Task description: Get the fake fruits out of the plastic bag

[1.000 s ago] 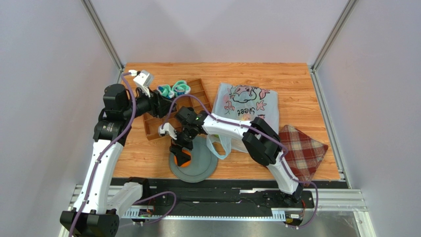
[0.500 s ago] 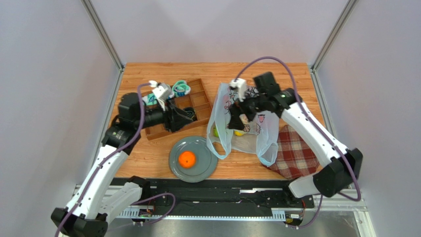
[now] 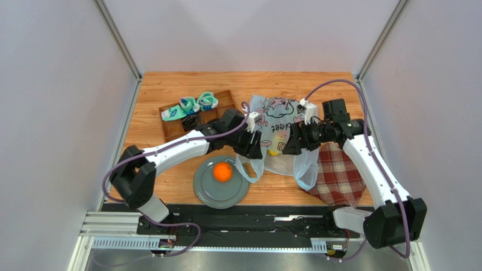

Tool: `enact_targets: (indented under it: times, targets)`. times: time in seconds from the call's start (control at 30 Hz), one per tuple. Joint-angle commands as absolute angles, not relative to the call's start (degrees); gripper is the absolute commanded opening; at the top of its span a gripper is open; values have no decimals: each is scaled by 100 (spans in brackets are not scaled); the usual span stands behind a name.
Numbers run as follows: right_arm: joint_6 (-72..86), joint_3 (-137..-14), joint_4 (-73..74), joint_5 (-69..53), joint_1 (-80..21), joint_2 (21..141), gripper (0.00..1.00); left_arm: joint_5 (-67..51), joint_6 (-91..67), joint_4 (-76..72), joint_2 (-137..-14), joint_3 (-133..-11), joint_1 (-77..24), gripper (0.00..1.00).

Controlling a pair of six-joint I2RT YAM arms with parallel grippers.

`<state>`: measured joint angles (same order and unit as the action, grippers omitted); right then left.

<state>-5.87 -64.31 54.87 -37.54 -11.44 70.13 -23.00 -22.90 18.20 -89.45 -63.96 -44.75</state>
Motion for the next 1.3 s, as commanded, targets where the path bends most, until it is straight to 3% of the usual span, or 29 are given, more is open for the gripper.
enact_targets:
  times: [0.0,0.13,0.37,0.8,0.83,0.87,1.0,1.13,1.27]
  targets:
    - [-413,-6100,5308,-4113,-1160,6522,83,-1521,-2934,2179,-9377,-7004,-4579,61]
    - [-448,-5871,5283,-4280,-1178,6469,82,-793,-3076,2802,-9212,-7084,-4579,59]
    - [-53,-5941,5001,-4430,-1186,6662,82,-1178,-2838,3156,-8376,-6487,-4597,58]
    - [308,-5792,4579,-4289,-1187,6768,84,-1608,-2997,2338,-9666,-6785,-4816,61]
    - [308,-5714,4562,-4272,-1187,6768,84,-1608,-3006,2268,-9755,-6846,-4816,57]
    - [282,-5678,4553,-4228,-1187,6768,84,-1626,-3006,2241,-9817,-6986,-4816,36]
    - [-452,-5555,4658,-4017,-1606,6881,82,-2265,-2936,1952,-9652,-7189,-4615,0]
    - [-1221,-5633,4466,-3438,-2372,7135,76,-2706,-2945,1626,-9142,-7005,-4184,0]
    - [-880,-6090,4053,-2929,-2487,7777,68,-3049,-2681,1757,-8598,-6804,-3711,0]
